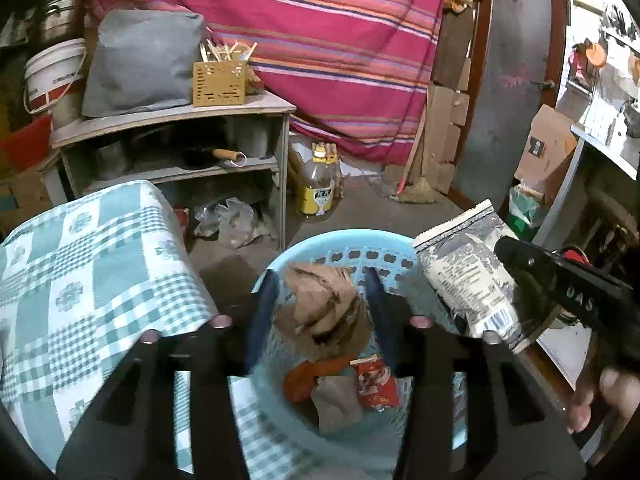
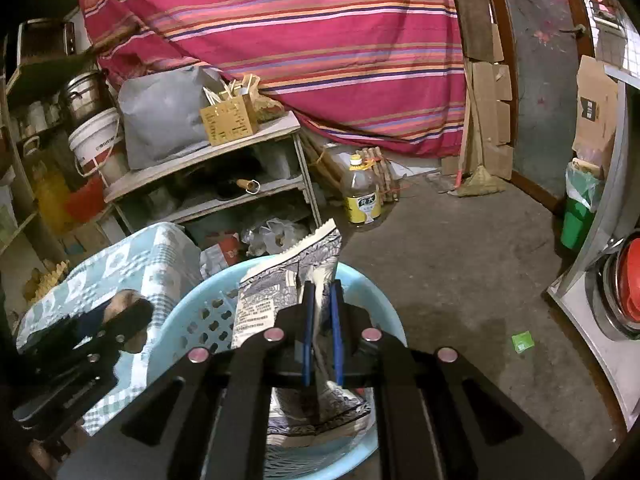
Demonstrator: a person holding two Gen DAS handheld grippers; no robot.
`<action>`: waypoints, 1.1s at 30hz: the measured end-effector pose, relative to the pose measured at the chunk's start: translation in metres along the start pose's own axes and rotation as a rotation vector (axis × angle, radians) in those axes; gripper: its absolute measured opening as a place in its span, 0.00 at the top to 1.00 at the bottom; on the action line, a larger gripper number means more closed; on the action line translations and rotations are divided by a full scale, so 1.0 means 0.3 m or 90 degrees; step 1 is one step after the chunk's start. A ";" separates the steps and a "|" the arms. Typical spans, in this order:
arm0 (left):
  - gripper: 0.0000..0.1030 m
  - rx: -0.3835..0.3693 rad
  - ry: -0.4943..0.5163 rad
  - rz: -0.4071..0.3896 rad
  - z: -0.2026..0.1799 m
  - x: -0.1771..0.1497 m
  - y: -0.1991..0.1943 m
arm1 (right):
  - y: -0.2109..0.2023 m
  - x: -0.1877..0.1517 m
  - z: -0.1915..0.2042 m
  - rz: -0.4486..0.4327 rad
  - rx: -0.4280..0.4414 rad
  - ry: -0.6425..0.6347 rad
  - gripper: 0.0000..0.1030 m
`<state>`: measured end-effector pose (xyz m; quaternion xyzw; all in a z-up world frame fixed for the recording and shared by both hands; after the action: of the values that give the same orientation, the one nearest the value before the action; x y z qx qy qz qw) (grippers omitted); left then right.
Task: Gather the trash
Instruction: 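Carry the brown paper and newspaper-print bag over the blue basket, then open the left tool to drop the brown paper while the right tool releases the newspaper bag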
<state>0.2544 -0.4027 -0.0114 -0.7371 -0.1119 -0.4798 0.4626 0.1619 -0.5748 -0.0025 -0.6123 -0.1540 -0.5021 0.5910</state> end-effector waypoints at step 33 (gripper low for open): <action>0.05 0.248 -0.085 -0.100 0.592 -0.099 -0.603 | 0.020 -0.036 0.261 -0.022 -0.042 -0.055 0.16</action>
<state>0.2364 -0.1552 0.0486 -0.6525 -0.2900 -0.4342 0.5491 0.1956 -0.5032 0.0012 -0.6496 -0.1729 -0.4902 0.5548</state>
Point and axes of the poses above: each gripper's, at about its wrist camera, not at the fingertips, and y roughly the way its jaws point, z to its left, x to its top, the point moved 1 cm from there along y, roughly the way its jaws point
